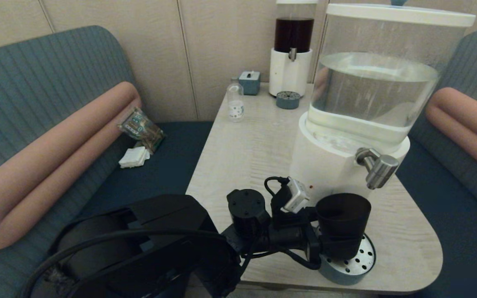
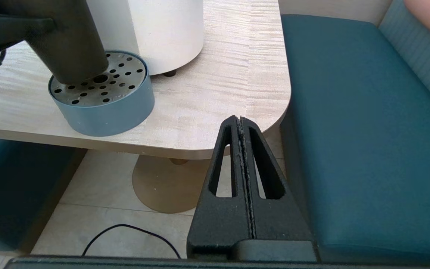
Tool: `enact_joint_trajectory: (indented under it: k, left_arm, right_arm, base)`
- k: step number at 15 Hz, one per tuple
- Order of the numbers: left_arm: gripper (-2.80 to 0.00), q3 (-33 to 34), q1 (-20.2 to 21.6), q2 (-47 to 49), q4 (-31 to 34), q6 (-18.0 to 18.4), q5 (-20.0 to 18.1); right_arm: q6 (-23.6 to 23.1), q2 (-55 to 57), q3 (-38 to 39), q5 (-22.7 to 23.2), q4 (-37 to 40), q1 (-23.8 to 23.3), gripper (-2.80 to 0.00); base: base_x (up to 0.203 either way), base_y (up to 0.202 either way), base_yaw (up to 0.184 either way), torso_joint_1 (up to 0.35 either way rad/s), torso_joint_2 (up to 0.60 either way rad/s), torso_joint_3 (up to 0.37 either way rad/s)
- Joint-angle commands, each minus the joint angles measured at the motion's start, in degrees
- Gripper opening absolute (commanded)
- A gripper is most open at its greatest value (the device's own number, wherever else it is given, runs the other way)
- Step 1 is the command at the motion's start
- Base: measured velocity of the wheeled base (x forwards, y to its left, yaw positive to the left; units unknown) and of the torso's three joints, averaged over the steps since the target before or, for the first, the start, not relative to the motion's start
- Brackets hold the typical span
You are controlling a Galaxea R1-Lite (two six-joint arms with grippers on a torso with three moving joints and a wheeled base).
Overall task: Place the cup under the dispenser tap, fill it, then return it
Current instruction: Place it under the water dispenser
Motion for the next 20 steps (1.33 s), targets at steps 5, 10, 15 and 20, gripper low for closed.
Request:
enact_joint_trajectory:
  k: [5,10,15,20]
  left_arm:
    - [-2.80,-1.61,0.00,1.41,-0.45,-0.09,-0.16]
    - [-2.80,-1.84,0.09,2.11,-0.45,-0.44,-0.12]
    - [0.00,-2.05,0.04,2.14,-0.54,-0.44,-0.08]
    - [0.00,-1.62,0.00,1.88,-0.54,-0.44,-0.08]
  right_arm:
    - [0.02,0.06,0.00,0.00,-0.04,0.06,-2.80]
    - [0.02,0.06,0.00,0.00,-0.04,0.06,-2.80]
    - [0.02,0.06,0.00,0.00,-0.04,0.06,-2.80]
    - [0.02,0.06,0.00,0.00,-0.04,0.06,-2.80]
  base:
    - [0.000,0.000,0.000,0.000,0.00,0.000]
    - [0.000,0.000,0.000,0.000,0.00,0.000]
    - [0.000,0.000,0.000,0.000,0.00,0.000]
    - [0.000,0.000,0.000,0.000,0.00,0.000]
